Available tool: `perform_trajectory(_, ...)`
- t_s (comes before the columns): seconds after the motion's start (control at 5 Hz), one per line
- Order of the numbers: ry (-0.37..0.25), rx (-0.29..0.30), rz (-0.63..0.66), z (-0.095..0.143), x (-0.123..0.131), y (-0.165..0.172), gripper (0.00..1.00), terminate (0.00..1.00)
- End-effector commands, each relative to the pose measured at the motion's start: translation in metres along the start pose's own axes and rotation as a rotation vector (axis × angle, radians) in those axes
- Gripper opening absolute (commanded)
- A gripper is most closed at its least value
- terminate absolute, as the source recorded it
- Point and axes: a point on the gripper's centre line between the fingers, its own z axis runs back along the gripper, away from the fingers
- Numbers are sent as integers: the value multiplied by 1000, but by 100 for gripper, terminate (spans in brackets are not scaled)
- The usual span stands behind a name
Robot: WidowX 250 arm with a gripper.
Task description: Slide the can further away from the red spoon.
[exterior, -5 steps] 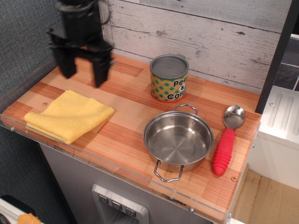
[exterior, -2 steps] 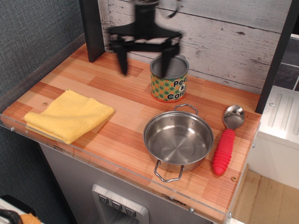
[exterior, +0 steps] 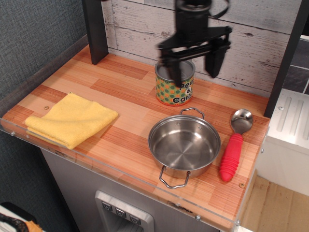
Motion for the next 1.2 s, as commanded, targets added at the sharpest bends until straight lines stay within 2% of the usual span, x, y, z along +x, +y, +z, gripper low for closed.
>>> perform_trajectory(0.0, 10, -44, 150, -8, 23, -20, 100, 0)
perform_trajectory(0.4, 21, -38, 228, -18, 41, -15, 100, 0)
perform_trajectory(0.6, 4, -23, 282, -17, 52, -4, 100, 0)
perform_trajectory(1.0, 9, -44, 382, -20, 75, 20, 100, 0)
